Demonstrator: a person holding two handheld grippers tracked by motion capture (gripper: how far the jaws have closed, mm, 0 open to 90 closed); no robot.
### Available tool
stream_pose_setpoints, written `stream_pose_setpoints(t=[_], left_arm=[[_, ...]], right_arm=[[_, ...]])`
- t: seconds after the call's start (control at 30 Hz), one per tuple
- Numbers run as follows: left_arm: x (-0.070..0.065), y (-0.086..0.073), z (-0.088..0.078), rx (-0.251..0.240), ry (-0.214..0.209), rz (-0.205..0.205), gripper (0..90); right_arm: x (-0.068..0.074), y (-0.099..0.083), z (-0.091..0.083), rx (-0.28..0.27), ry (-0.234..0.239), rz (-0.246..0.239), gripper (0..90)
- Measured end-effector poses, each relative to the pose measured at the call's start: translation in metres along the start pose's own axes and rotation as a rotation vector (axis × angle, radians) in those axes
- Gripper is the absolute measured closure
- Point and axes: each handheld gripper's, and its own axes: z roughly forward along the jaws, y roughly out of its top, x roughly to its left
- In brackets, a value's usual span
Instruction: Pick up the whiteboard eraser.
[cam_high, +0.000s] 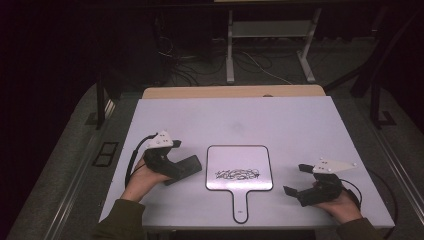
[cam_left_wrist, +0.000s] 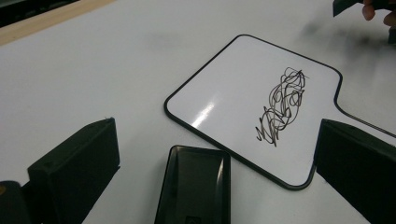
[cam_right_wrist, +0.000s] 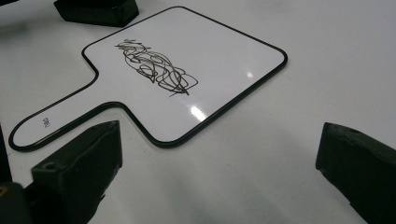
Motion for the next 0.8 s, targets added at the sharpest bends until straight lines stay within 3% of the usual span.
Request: stream_pose_setpoints(t=[0.2, 0.4, 0.57, 0.8], left_arm=[[0.007, 0.004, 0.007, 0.057, -0.015, 0.010, 0.6], [0.010, 0.004, 0.009, 0.096, 0.004, 0.033, 5.0], [0.011, 0.003, 0.009, 0.138, 0.008, 0.042, 12.7], [0.008, 0.001, 0.013, 0.216, -0.009, 0.062, 15.9]], right_arm=[[0.000, 0.000, 0.000, -0.003, 0.000, -0.001, 0.0], [0.000, -0.001, 0.000, -0.003, 0.001, -0.005, 0.0], [0.000, -0.001, 0.000, 0.000, 0.000, -0.006, 0.0], [-0.001, -0.001, 0.000, 0.003, -0.002, -0.008, 0.0]])
